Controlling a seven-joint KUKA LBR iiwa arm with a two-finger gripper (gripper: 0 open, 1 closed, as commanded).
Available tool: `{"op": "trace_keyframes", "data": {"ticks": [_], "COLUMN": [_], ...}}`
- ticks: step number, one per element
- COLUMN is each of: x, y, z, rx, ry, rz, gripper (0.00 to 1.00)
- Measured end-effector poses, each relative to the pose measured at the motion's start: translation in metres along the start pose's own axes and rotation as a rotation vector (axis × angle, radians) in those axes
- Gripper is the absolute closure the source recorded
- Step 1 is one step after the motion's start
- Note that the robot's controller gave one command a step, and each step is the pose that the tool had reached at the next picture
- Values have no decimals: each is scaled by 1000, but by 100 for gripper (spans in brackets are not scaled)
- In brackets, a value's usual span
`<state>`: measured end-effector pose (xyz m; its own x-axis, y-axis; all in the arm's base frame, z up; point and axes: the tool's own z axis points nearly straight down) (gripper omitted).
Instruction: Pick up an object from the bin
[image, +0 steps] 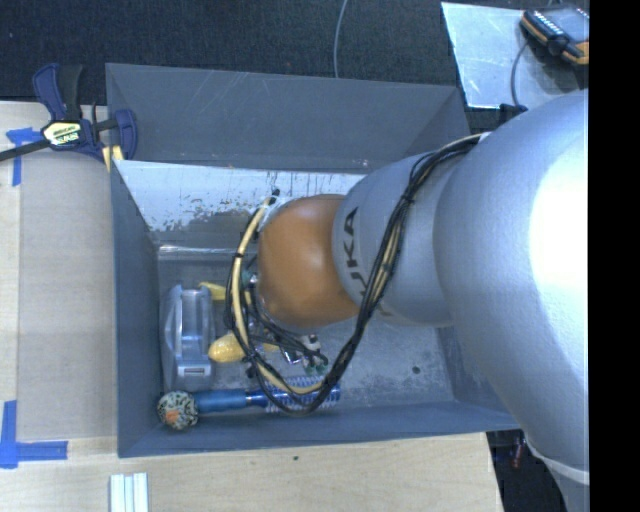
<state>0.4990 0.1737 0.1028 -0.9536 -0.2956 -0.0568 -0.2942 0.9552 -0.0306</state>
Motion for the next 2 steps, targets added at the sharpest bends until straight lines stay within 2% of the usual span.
{"op": "trace_keyframes", "data": {"ticks": [1,2], "x": [-6,16], "y": [-41,-29], "z": [27,30], "rx": [5,3], "ry": [-8,-13], "rz": [114,45], "gripper": [100,100]}}
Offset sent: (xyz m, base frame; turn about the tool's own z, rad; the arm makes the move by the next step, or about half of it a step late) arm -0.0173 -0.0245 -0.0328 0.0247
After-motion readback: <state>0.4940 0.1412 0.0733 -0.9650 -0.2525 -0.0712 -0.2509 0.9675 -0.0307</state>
